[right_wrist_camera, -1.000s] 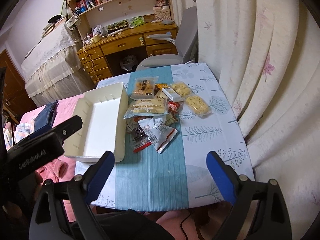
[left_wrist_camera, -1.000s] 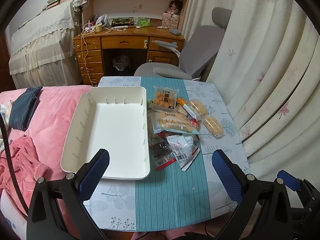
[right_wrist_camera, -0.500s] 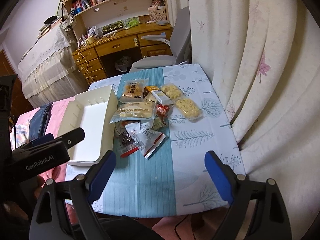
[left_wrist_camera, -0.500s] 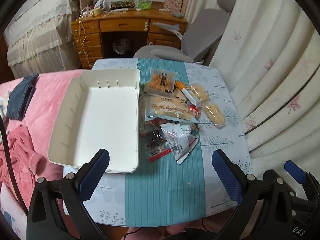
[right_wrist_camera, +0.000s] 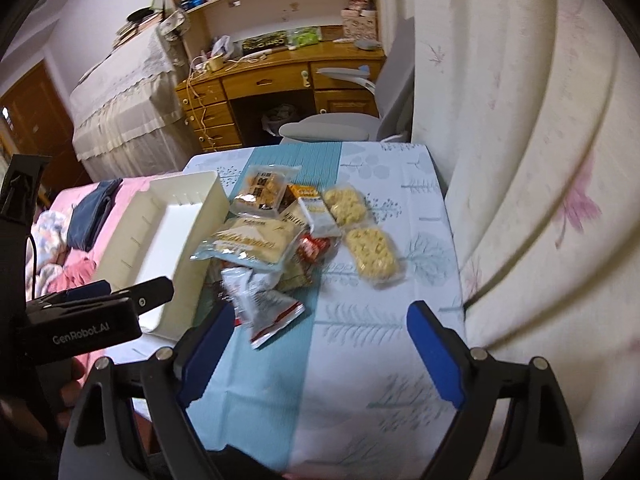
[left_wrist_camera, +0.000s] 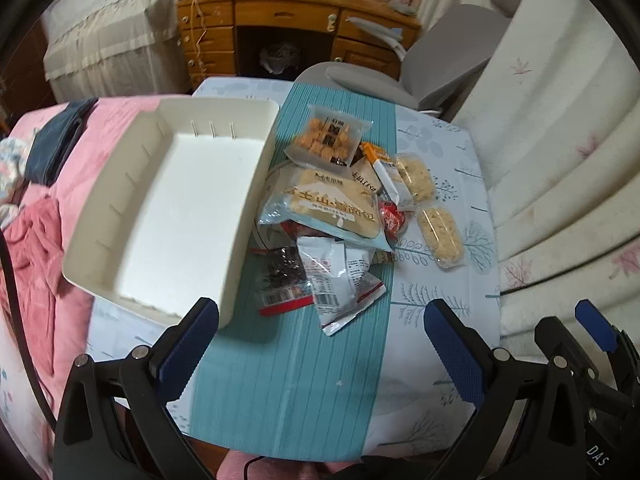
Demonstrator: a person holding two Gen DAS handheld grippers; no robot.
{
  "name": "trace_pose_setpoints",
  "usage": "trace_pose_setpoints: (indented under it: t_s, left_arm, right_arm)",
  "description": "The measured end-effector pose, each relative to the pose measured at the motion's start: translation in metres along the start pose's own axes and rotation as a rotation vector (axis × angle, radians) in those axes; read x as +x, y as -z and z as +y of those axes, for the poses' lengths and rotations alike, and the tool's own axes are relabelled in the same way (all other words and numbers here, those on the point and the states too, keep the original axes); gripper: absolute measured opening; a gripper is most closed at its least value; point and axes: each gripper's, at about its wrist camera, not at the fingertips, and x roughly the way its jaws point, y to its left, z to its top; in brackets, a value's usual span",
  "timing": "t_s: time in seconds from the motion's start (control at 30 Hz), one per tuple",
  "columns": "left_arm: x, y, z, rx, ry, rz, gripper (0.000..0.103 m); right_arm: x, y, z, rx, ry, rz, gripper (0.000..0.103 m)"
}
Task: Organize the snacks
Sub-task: 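Grasp the white chip bag with the left tool while the right tool grasps the puffed snack pack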
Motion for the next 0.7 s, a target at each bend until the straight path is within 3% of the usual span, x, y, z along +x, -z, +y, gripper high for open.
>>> trace_pose_setpoints:
  t_s: [0.2,0.57,0.7]
  left_arm:
    - [0.037,-0.005,-0.018,-0.075,-0.052,0.06,0.102]
    - [0.12,-0.011,-0.034,-0.146,-0.13,0.242,0.098]
    - [0.145,-0.014,-0.035,-0.174,-0.15,0.272,0.098]
  right_arm:
    - [0.04,-0.008,-0.027,-0.103,-0.019,-0.029,0.088]
    - [0.129,-0.005,-0.05,-0.217,-0.036,0.023,0.084]
    - [0.158,-0.005,-0.056,-0.24,-0.042,0.023,0.084]
